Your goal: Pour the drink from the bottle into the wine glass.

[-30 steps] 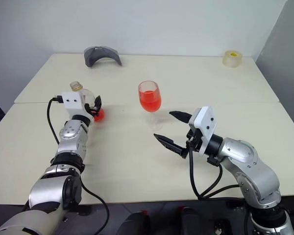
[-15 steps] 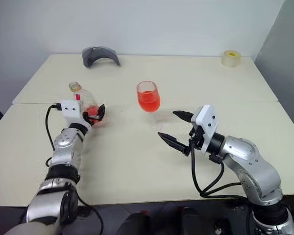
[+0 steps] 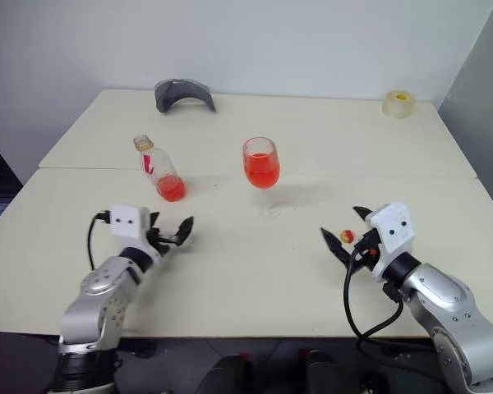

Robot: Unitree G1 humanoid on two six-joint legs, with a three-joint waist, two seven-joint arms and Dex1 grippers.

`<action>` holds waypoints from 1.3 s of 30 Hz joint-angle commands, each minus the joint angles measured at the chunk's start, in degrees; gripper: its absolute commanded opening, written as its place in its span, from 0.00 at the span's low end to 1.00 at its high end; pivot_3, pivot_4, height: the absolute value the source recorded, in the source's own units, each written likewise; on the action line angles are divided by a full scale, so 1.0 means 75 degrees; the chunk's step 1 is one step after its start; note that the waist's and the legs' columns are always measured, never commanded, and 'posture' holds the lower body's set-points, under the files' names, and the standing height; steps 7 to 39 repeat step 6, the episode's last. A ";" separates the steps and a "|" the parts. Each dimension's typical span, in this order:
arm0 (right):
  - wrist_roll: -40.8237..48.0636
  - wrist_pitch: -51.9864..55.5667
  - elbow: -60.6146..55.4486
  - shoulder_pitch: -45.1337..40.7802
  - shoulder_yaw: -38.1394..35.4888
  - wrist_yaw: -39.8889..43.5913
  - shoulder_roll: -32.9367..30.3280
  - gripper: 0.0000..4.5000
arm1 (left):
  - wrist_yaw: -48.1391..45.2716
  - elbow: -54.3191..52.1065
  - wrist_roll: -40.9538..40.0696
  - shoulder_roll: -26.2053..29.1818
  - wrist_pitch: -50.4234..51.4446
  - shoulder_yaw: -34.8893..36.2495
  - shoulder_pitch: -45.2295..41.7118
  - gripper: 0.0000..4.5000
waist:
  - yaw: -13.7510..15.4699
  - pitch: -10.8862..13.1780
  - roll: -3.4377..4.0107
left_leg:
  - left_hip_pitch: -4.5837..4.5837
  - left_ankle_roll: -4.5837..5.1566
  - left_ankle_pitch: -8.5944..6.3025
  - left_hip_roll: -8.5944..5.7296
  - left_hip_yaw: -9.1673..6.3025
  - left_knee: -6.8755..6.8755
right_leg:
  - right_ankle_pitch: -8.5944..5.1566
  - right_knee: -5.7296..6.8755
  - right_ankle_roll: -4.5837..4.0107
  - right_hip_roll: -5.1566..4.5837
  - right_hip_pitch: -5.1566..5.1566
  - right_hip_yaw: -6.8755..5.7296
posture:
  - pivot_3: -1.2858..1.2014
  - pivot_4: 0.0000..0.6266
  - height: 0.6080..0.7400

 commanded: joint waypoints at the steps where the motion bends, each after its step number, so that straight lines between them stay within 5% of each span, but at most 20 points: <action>1: -0.0632 0.0429 -0.0370 0.0126 -0.0081 -0.1294 0.0642 0.96 | 0.0285 -0.0477 0.0175 -0.0317 0.0212 -0.0502 -0.0177 0.98 | 0.0000 -0.0010 0.0016 | 0.0002 0.0000 0.0000 0.0000 0.0001 -0.0001 | 0.0000 0.0000 0.0000 0.0000 0.0001 0.0001 | 0.52 0.24 1.00; 6: -0.1066 0.0878 -0.0701 0.0416 0.0126 -0.2125 0.1494 0.96 | 0.0496 -0.0616 0.0292 -0.0715 0.0278 -0.0855 -0.0237 0.98 | -0.0008 -0.0035 0.0055 | 0.0004 -0.0001 0.0000 0.0000 0.0007 -0.0005 | 0.0000 -0.0004 0.0000 0.0003 0.0002 0.0008 | 0.52 0.24 1.00; 39: -0.1066 0.0878 -0.0701 0.0416 0.0126 -0.2125 0.1494 0.96 | 0.0496 -0.0616 0.0292 -0.0715 0.0278 -0.0855 -0.0237 0.98 | -0.0008 -0.0035 0.0055 | 0.0004 -0.0001 0.0000 0.0000 0.0007 -0.0005 | 0.0000 -0.0004 0.0000 0.0003 0.0002 0.0008 | 0.52 0.24 1.00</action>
